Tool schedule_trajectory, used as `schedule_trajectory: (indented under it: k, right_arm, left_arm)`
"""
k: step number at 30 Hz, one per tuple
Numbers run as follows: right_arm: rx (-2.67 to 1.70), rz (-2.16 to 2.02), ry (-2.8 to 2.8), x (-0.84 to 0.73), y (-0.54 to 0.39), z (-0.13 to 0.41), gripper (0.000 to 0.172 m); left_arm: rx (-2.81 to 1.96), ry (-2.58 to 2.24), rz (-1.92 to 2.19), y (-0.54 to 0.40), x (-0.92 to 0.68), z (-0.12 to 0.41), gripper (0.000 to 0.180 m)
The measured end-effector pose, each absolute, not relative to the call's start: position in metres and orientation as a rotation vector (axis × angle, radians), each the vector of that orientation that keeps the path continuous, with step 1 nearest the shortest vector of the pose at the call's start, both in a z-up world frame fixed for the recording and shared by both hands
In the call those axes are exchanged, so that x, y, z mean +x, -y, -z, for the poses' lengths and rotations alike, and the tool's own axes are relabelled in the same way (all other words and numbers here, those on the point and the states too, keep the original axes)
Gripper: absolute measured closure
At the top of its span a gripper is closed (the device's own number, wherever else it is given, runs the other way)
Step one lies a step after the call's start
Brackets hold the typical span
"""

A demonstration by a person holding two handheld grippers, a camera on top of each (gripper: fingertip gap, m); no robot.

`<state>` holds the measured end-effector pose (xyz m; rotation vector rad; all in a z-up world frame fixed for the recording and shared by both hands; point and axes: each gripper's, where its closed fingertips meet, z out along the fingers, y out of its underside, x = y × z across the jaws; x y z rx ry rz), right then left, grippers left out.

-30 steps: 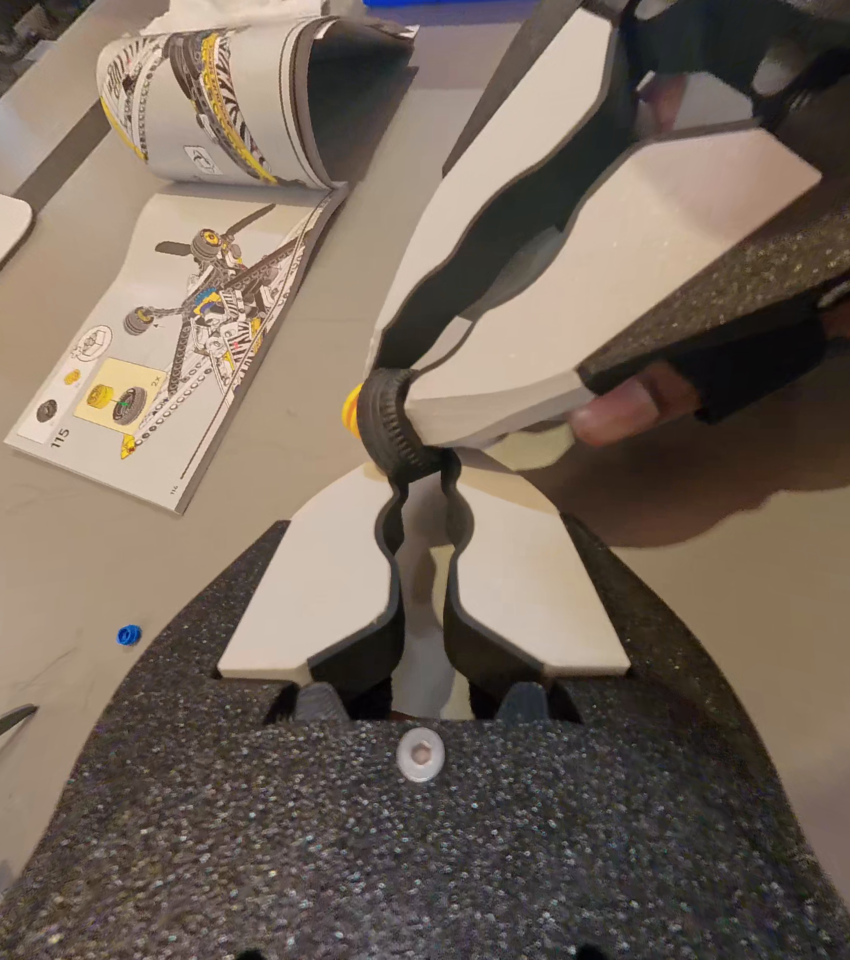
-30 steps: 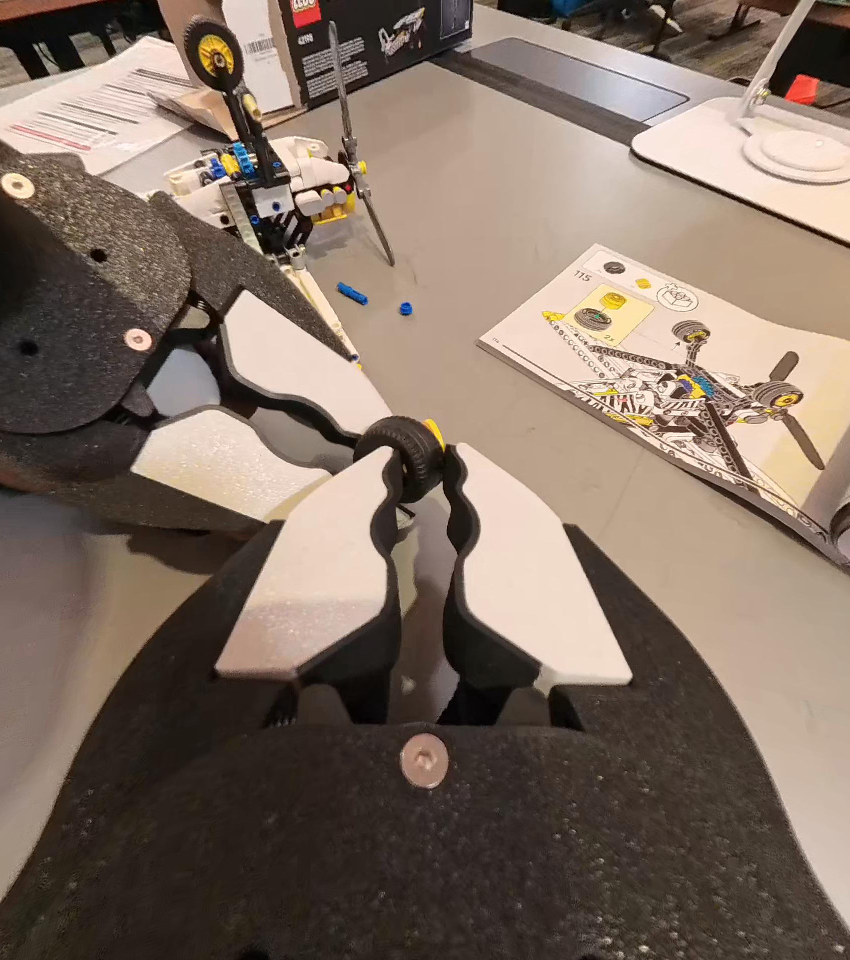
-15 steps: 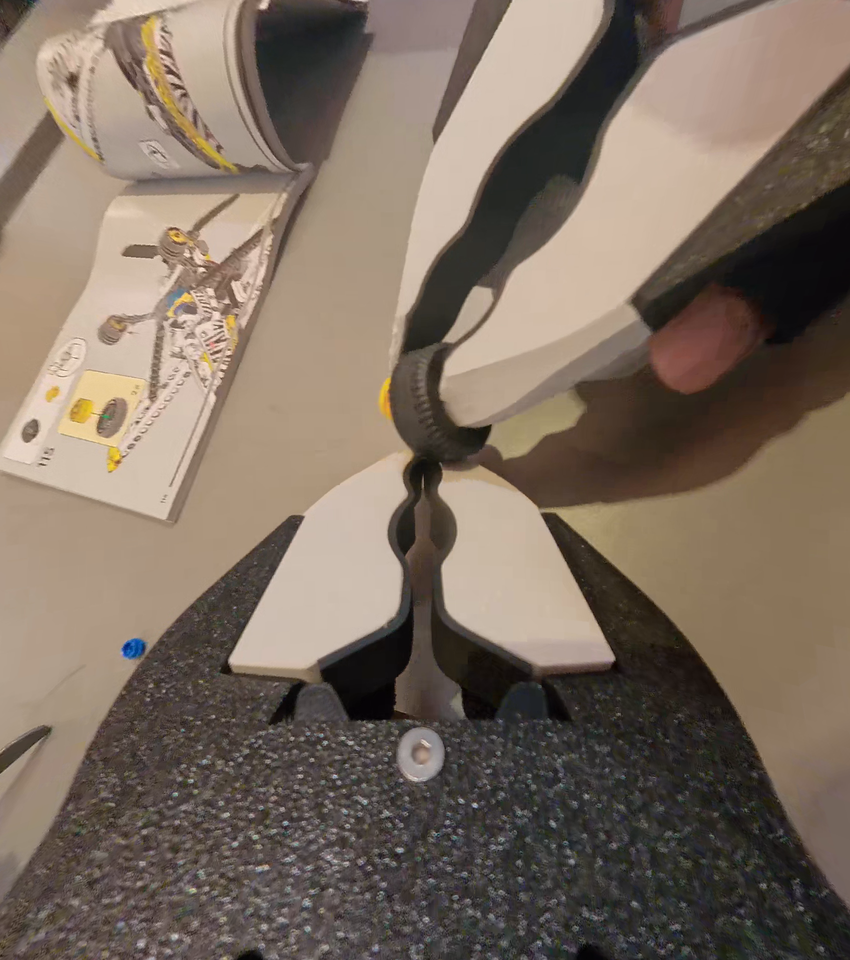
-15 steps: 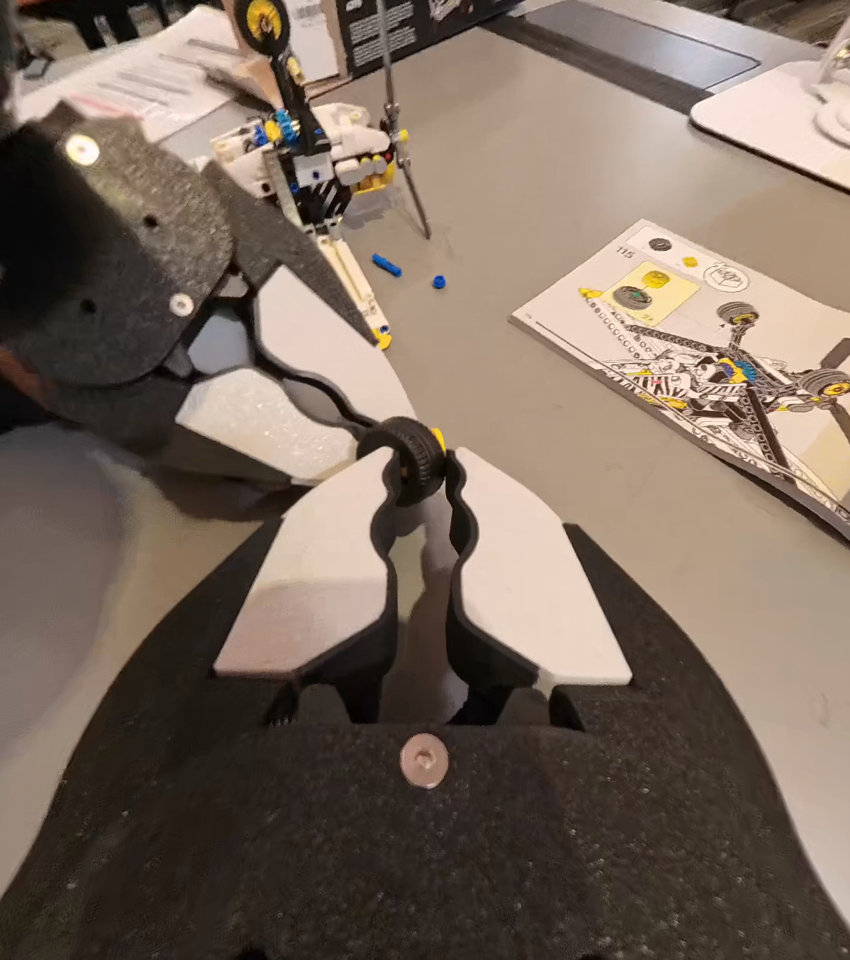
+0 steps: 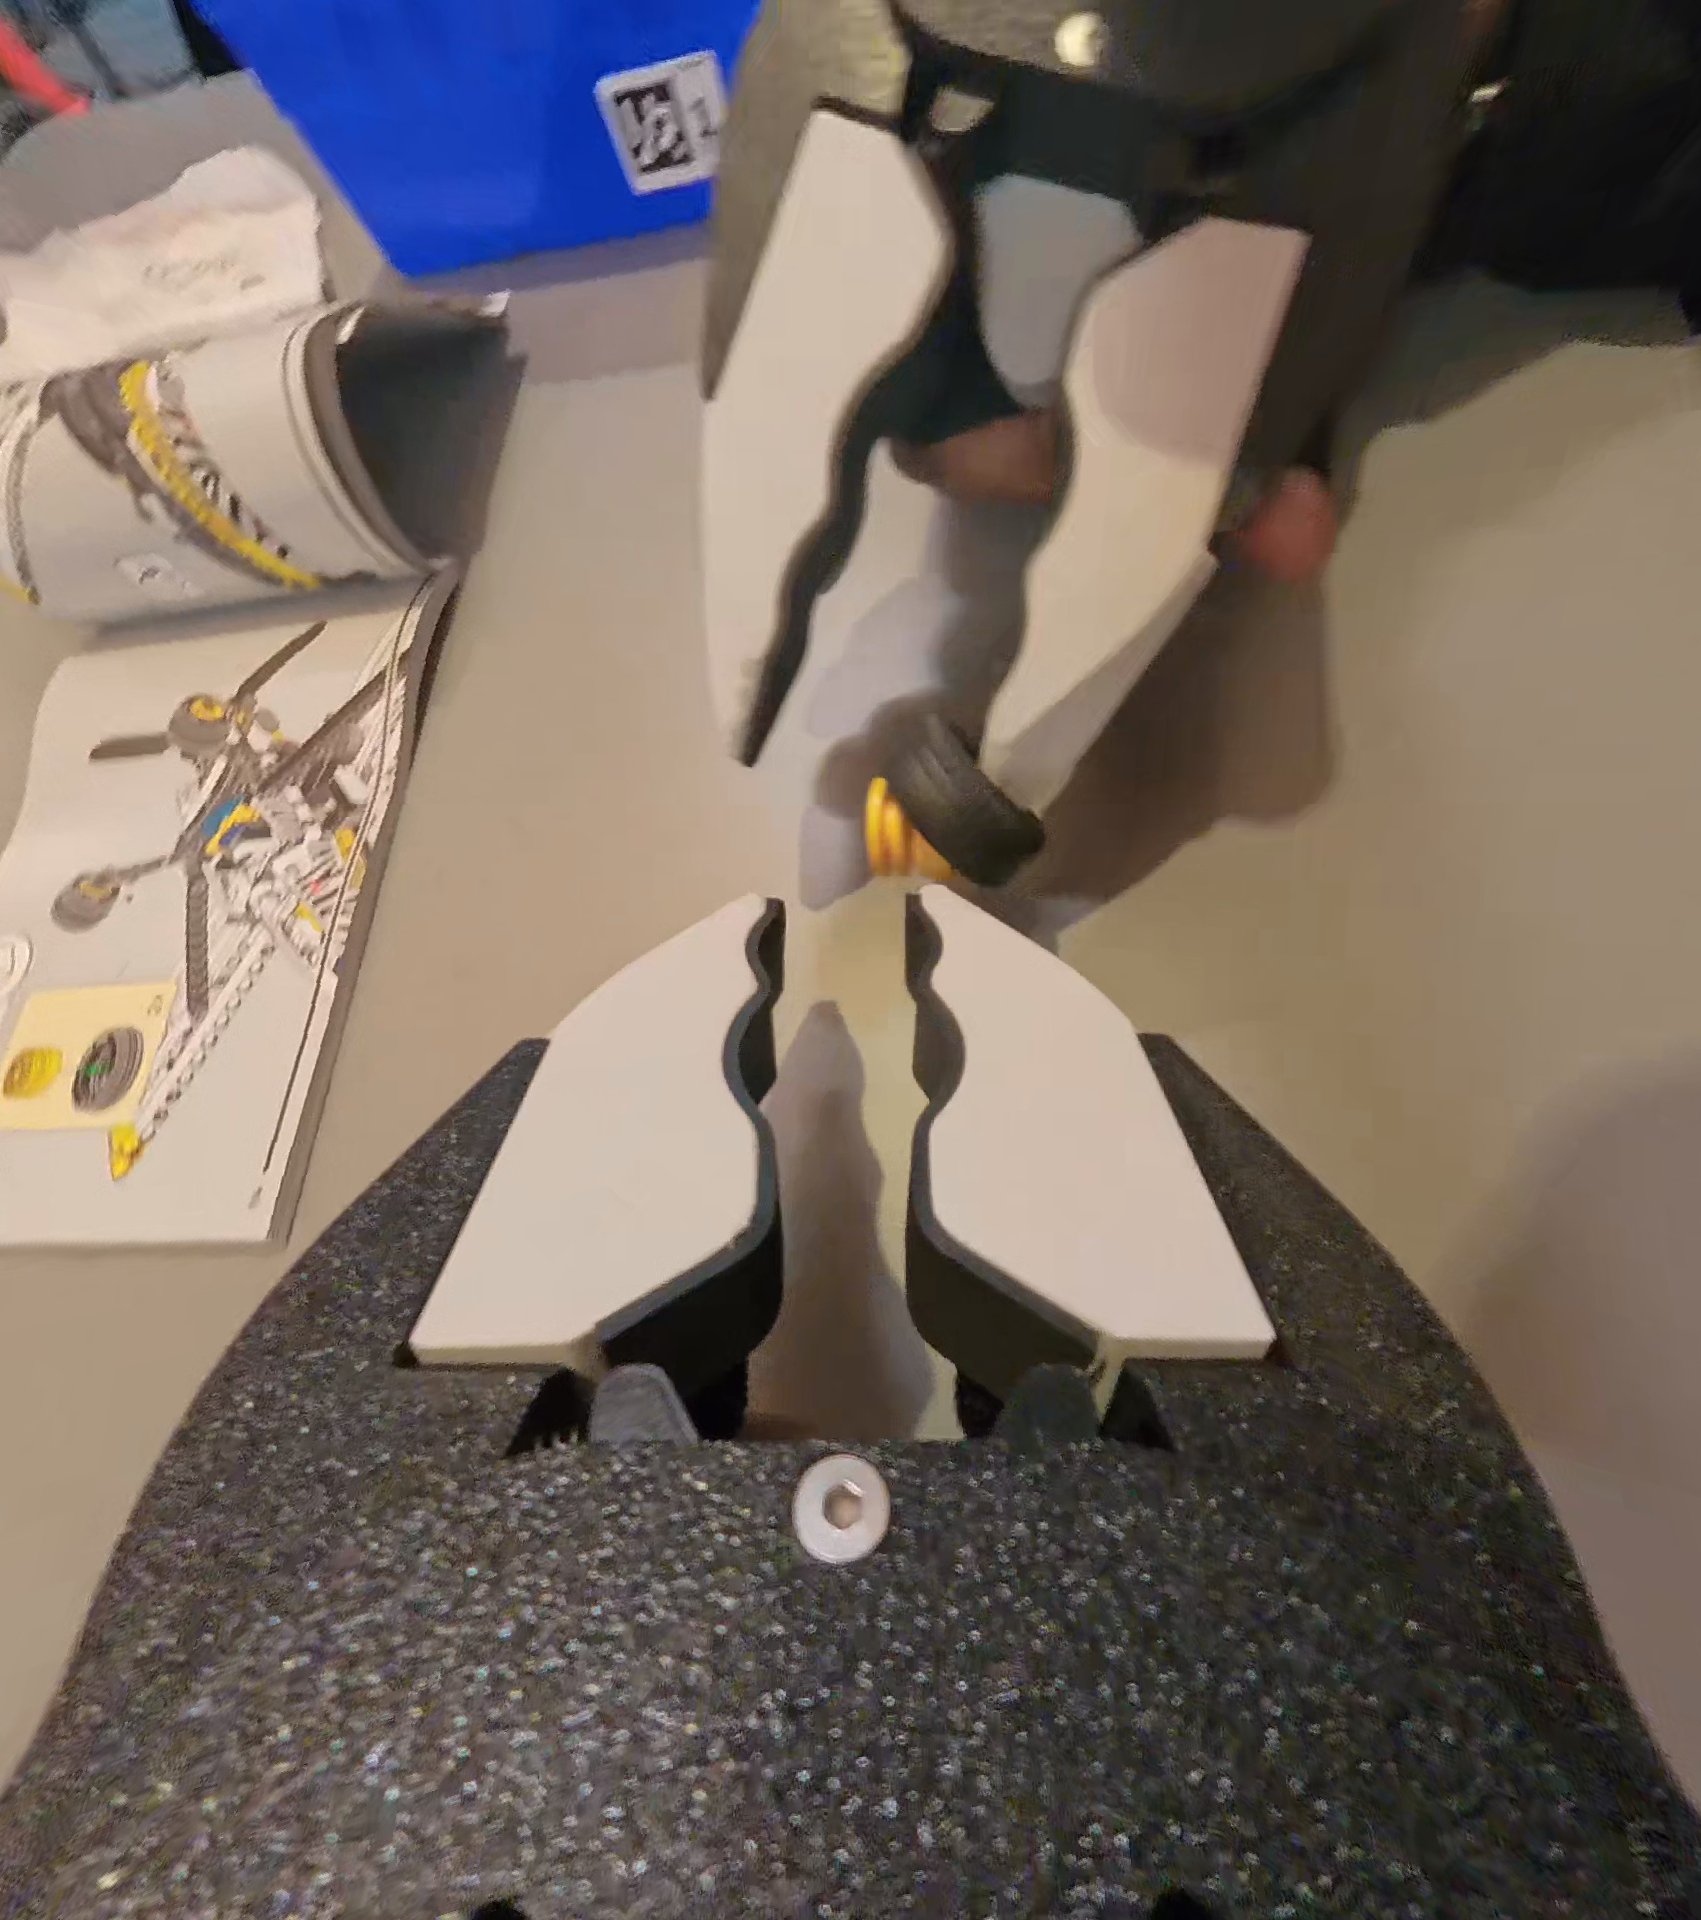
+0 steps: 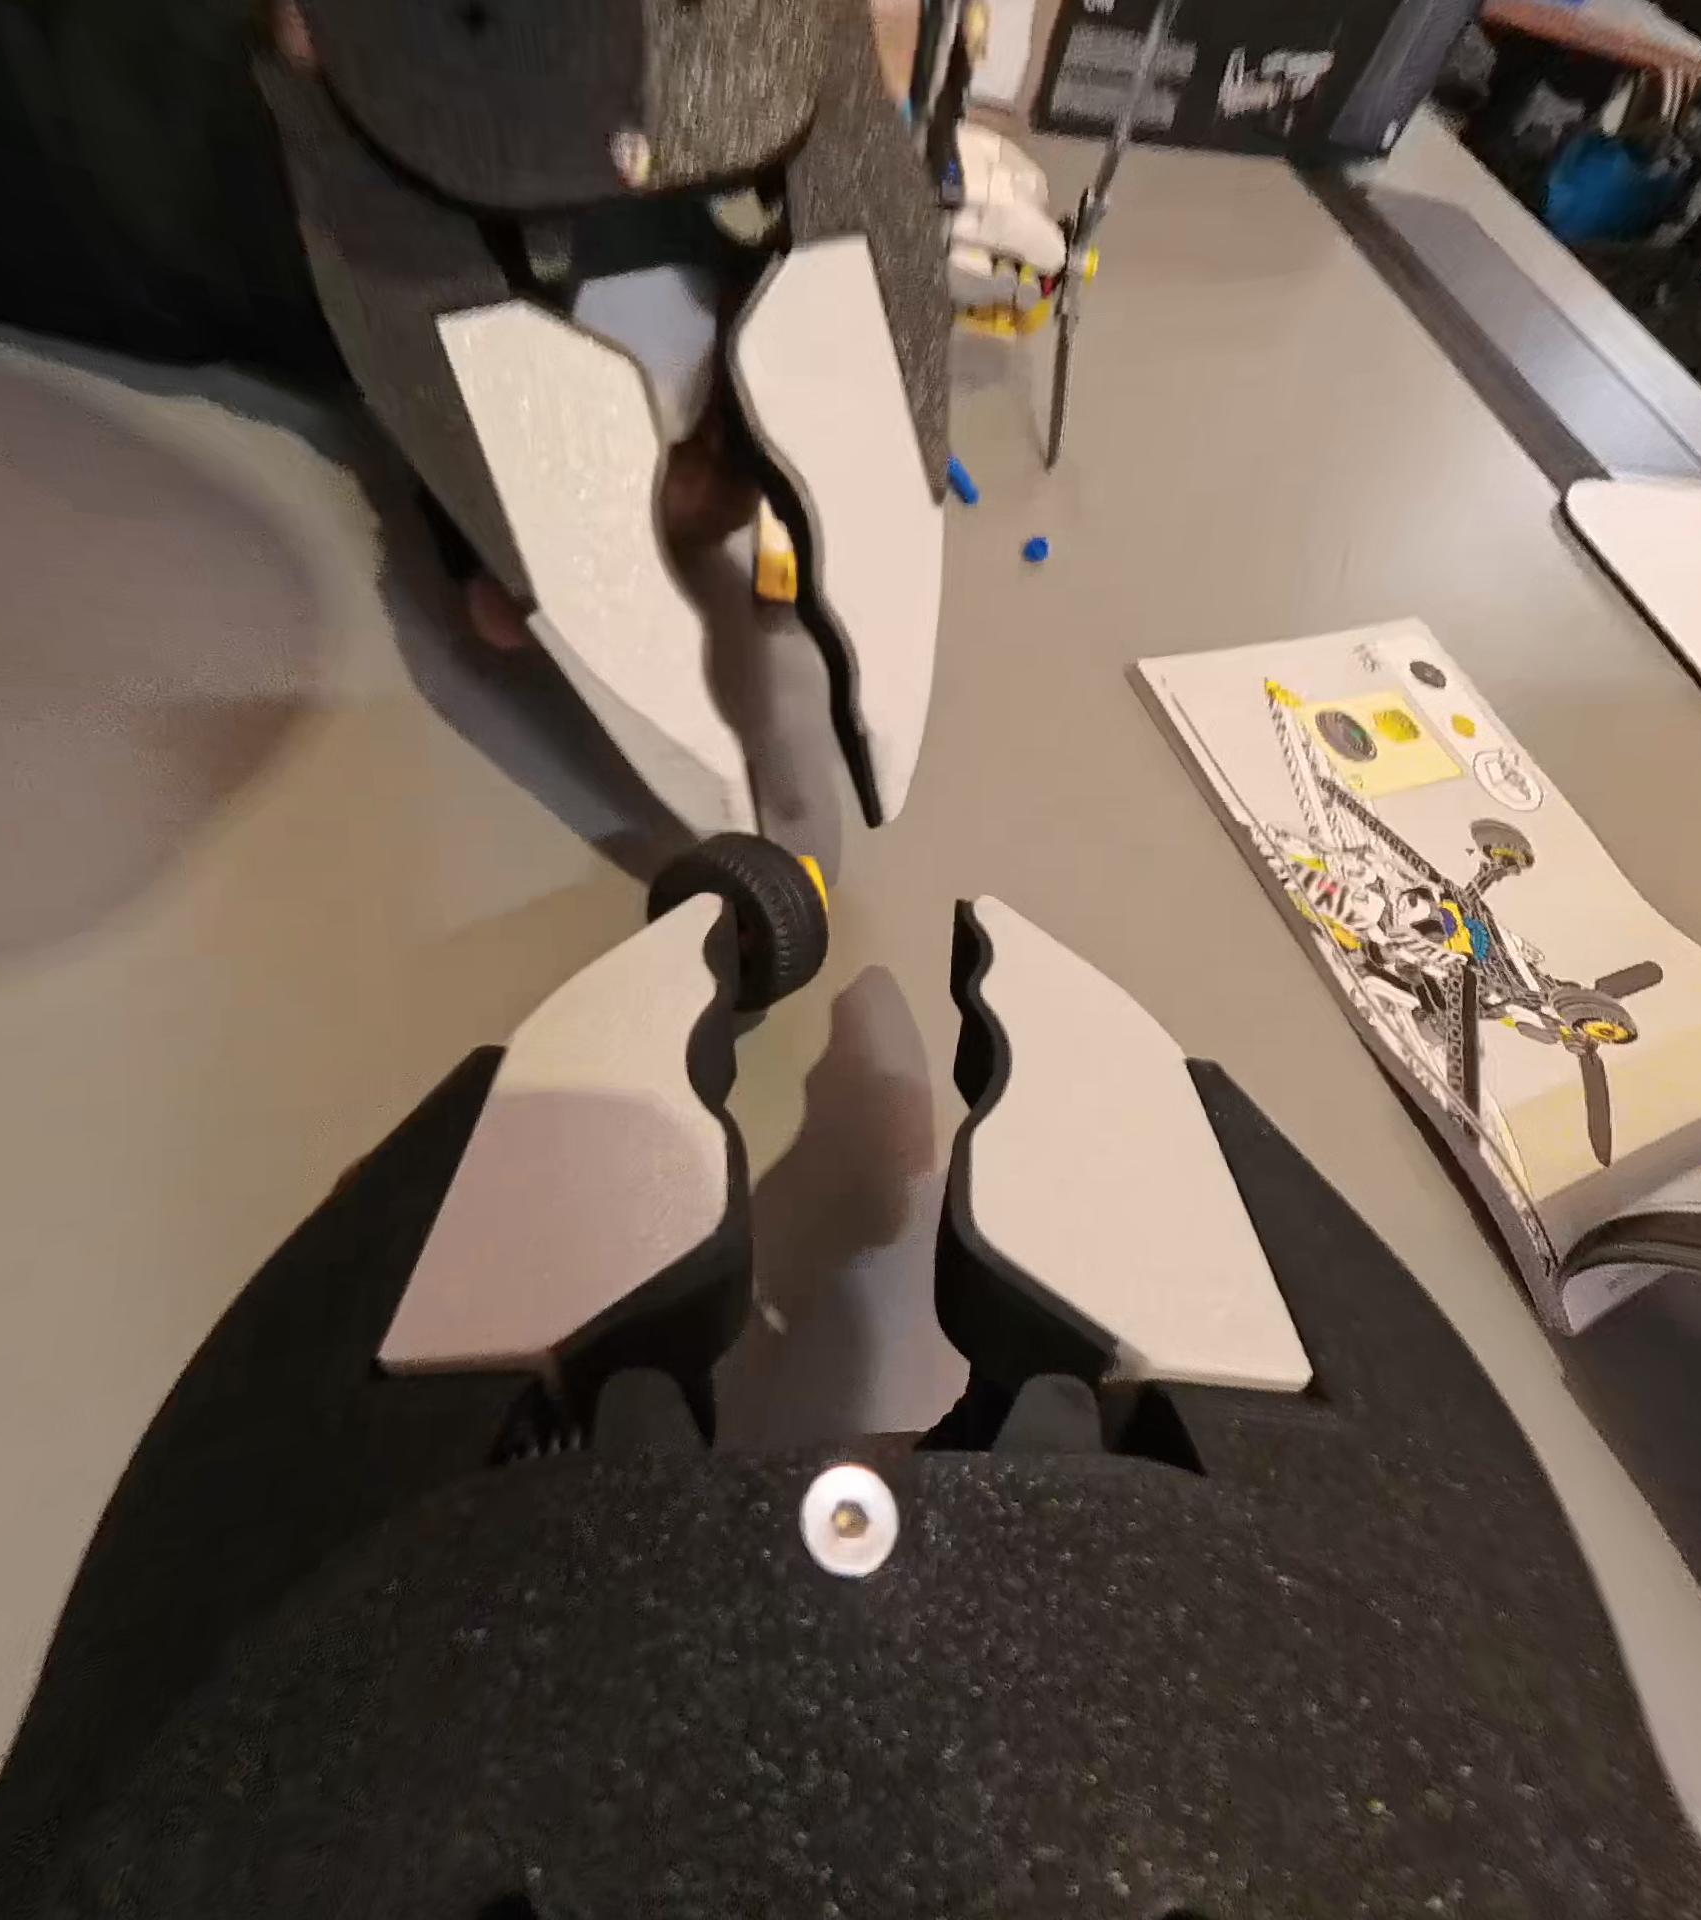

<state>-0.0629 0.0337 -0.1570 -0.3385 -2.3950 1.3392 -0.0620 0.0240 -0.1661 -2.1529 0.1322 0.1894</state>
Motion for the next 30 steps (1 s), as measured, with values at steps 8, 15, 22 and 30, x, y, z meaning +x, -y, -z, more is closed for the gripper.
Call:
schedule_trajectory:
  k: [8,15,22,30]
  right_arm:
    - [-0.319,-1.642,2.307,-0.057,-0.037,0.129,0.135]
    - [-0.261,-1.686,2.293,-0.051,-0.032,0.125,0.136]
    - [-0.237,-1.745,2.285,-0.047,-0.028,0.121,0.138]
    - [-0.155,-1.801,2.309,-0.038,-0.021,0.119,0.156]
  left_arm:
    - [-1.945,-0.253,-0.144,-0.028,-0.051,0.142,0.158]
    - [-1.835,-0.276,-0.095,-0.028,-0.044,0.125,0.162]
    - [-1.801,-0.299,-0.026,-0.026,-0.036,0.122,0.167]
    - [-1.78,-0.271,0.061,-0.022,-0.034,0.118,0.167]
